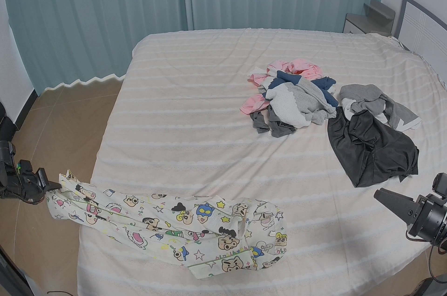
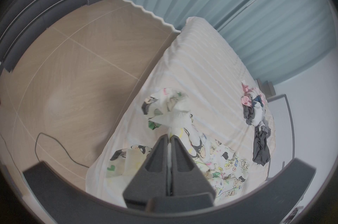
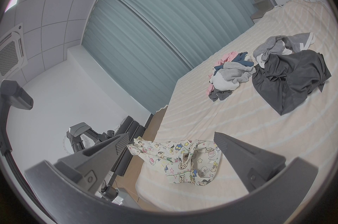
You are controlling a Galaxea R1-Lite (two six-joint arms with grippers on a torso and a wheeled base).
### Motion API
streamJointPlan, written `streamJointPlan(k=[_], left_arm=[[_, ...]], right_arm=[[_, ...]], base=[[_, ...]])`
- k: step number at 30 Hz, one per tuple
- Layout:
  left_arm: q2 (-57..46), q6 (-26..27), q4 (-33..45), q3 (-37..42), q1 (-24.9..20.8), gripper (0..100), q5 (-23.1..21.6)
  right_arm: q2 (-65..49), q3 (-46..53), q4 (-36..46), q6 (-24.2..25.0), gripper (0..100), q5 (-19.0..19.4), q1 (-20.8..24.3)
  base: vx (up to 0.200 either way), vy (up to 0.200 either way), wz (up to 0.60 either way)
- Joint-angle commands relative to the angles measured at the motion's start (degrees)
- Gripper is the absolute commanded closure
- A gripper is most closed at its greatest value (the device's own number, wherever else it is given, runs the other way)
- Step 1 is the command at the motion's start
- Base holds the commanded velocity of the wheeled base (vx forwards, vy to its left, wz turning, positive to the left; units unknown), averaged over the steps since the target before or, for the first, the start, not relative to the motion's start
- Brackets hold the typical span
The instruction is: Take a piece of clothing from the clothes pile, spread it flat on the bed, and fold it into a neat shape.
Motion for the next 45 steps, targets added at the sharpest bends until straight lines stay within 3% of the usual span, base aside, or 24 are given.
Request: streamJointPlan(k=[1, 4, 6, 10, 11, 12, 14, 16, 22, 25, 27, 32, 36, 45], left_arm=[[-11.41, -0.56, 2.03, 3.65, -8.66, 100, 0.61], [-14.84, -3.11, 3.26, 4.7, -15.87, 100, 5.27], [-17.21, -7.59, 4.23, 5.14, -24.57, 100, 11.51], [-21.43, -14.98, 3.88, 7.08, -40.66, 100, 19.59], [-21.69, -16.03, 3.88, 6.99, -43.47, 100, 20.65], [-21.69, -16.03, 3.88, 6.99, -43.47, 100, 20.65], [-21.34, -20.25, 3.61, 6.29, -54.19, 100, 27.06], [-19.14, -22.36, 2.56, 5.41, -60.7, 100, 31.81], [-9.92, -26.4, -7.73, 4.09, -74.58, 100, 39.81], [-7.63, -27.02, -10.1, 3.47, -77.75, 100, 41.39], [-4.99, -28.16, -12.74, 1.89, -82.58, 100, 42.18], [-1.83, -30.09, -13.44, -1.98, -87.59, 100, 42.18], [0.98, -31.41, -14.05, -3.56, -89.79, 100, 42.71], [5.73, -31.76, -23.72, -2.94, -91.28, 100, 43.59]], right_arm=[[-0.04, 0.0, -0.02, 0.01, 0, 0.03, -0.02], [-0.12, 0.0, -0.11, 0.01, 0, 0.03, -0.02], [-0.04, 0.0, -0.11, 0.01, 0, 0.03, -0.02], [-0.65, -0.35, -0.11, 0.01, 0, -0.05, -0.37], [-1.0, -0.44, -0.02, 0.01, 0, 0.03, -0.46], [-1.0, -0.44, -0.02, 0.01, 0, 0.03, -0.46], [-1.62, -0.71, 0.24, 0.01, 0, 0.03, -0.46], [-1.71, -0.79, 0.5, 0.01, 0, 0.03, -0.55], [-1.88, -0.79, 0.68, 0.01, 0, 0.12, -0.46], [-1.88, -0.79, 0.68, 0.01, 0, 0.12, -0.46], [-1.79, -0.79, 0.68, 0.01, 0, 0.12, -0.46], [-1.79, -0.79, 0.68, 0.01, 0, 0.12, -0.37], [-1.79, -0.79, 0.68, 0.01, 0, 0.12, -0.37], [-1.79, -0.79, 0.68, 0.01, 0, 0.12, -0.28]], base=[[0.0, 0.0, 0.0], [0.0, 0.0, 0.0], [0.0, 0.0, 0.0], [0.0, 0.0, 0.0], [0.0, 0.0, 0.0], [0.0, 0.0, 0.0], [0.0, 0.0, 0.0], [0.0, 0.0, 0.0], [0.0, 0.0, 0.0], [0.0, 0.0, 0.0], [0.0, 0.0, 0.0], [0.0, 0.0, 0.0], [0.0, 0.0, 0.0], [0.0, 0.0, 0.0]])
